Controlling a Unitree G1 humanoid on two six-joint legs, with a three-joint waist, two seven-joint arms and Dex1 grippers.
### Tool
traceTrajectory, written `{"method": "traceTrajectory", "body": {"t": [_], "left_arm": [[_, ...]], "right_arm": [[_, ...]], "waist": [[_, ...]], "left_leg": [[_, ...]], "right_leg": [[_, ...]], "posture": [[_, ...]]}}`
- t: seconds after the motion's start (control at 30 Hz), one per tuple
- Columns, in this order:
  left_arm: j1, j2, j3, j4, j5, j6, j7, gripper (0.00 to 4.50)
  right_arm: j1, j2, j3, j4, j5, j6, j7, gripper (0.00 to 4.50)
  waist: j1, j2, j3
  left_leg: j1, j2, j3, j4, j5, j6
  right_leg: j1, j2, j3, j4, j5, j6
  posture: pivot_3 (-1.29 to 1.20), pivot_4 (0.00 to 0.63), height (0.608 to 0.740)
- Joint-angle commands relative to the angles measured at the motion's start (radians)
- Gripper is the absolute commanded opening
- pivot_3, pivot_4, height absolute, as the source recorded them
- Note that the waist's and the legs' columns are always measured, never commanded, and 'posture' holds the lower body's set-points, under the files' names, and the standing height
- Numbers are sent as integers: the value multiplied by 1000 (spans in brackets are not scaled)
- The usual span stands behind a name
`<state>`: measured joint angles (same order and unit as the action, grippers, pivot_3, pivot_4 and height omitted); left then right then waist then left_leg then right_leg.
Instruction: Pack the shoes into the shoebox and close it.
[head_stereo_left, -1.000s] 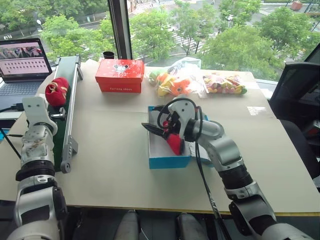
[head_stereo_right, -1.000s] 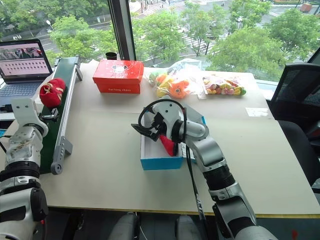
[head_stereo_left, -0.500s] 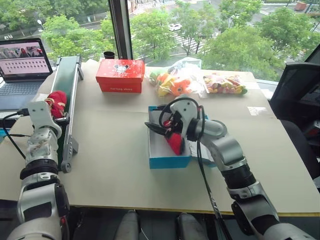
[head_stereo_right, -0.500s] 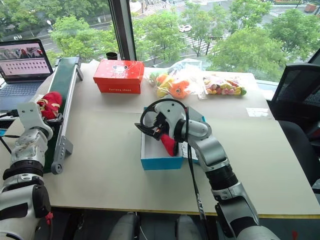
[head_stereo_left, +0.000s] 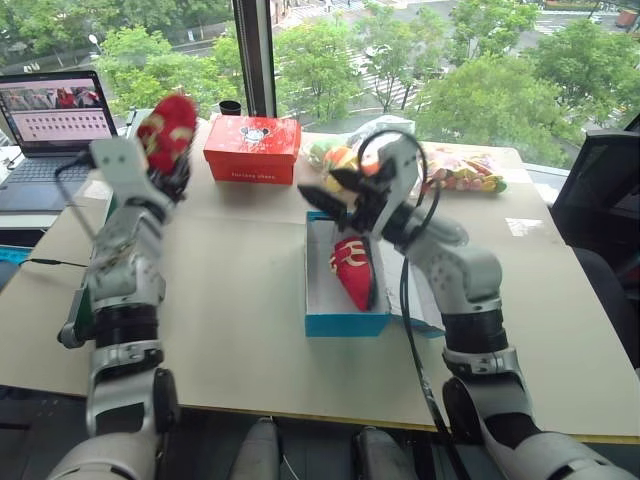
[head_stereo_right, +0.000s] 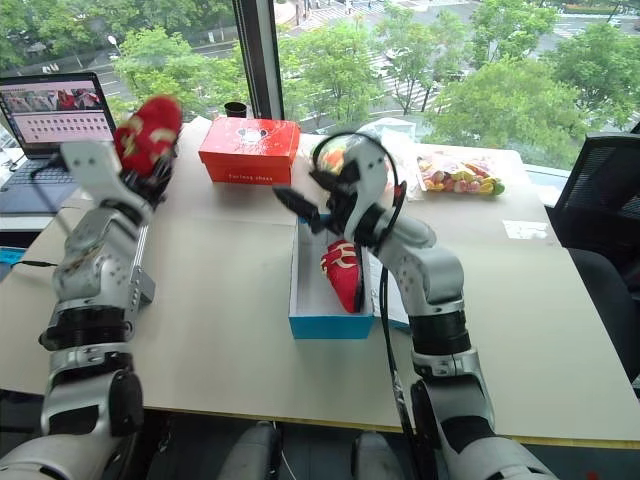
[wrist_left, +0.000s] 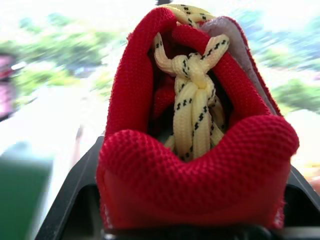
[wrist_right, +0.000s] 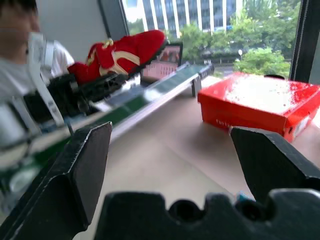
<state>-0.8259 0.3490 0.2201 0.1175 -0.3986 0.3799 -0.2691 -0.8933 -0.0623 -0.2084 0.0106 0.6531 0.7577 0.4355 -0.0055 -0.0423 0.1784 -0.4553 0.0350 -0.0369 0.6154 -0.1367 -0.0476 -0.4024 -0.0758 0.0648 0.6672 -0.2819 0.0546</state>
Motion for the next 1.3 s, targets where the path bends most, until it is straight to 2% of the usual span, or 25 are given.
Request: {"method": "traceTrajectory", "body": {"t": [0.03, 0.23, 0.47, 0.6, 0.77, 1.13, 1.27, 1.3], "left_arm": [[3, -50, -66, -162, -87, 66, -73, 2864], [34, -128, -182, -292, -157, 119, -173, 2864], [111, -169, -232, -338, -160, 175, -174, 2864], [112, -179, -218, -333, -152, 172, -155, 2864], [103, -165, -184, -301, -132, 156, -135, 2864], [116, -182, -210, -328, -135, 167, -130, 2864], [125, -185, -213, -345, -137, 177, -124, 2821], [126, -185, -212, -347, -137, 179, -122, 2821]], "right_arm": [[-35, 28, -178, 20, 231, 168, -165, 4500], [-54, 43, -333, 58, 452, 243, -353, 4500], [-42, 21, -300, 10, 488, 241, -429, 4500], [-23, 7, -274, -24, 513, 247, -433, 4500], [5, -64, -237, -80, 551, 296, -382, 4500], [-31, -104, -204, -32, 557, 244, -372, 4500], [-35, -93, -206, -8, 554, 212, -392, 3508], [-34, -93, -205, -8, 554, 209, -393, 3140]], "waist": [[-10, 0, 0], [-41, 1, 1], [-46, 2, 1], [-37, 2, 1], [-31, 2, 1], [-39, 2, 1], [-37, 2, 1], [-37, 2, 1]], "left_leg": [[0, 0, 0, -1, 0, 0], [1, 0, 0, -2, 1, 1], [2, 0, 1, -2, 2, 4], [1, 0, 1, -1, 2, 4], [0, -1, 1, -1, 2, 4], [0, 0, 1, -1, 2, 4], [0, 0, 1, -1, 2, 4], [0, 0, 1, -1, 2, 4]], "right_leg": [[0, 0, 0, 0, 0, 0], [-2, 0, 1, 4, 0, 0], [-2, 1, 2, 2, 0, 0], [-2, 1, 2, 2, 0, 0], [-1, 1, 2, 0, 0, 0], [-1, 1, 2, -1, 0, 0], [-1, 1, 2, -1, 0, 0], [-1, 1, 2, -1, 0, 0]], "posture": [[0, 150, 739], [0, 150, 739], [0, 150, 739], [0, 150, 739], [0, 150, 739], [0, 150, 739], [0, 150, 739], [0, 150, 739]]}}
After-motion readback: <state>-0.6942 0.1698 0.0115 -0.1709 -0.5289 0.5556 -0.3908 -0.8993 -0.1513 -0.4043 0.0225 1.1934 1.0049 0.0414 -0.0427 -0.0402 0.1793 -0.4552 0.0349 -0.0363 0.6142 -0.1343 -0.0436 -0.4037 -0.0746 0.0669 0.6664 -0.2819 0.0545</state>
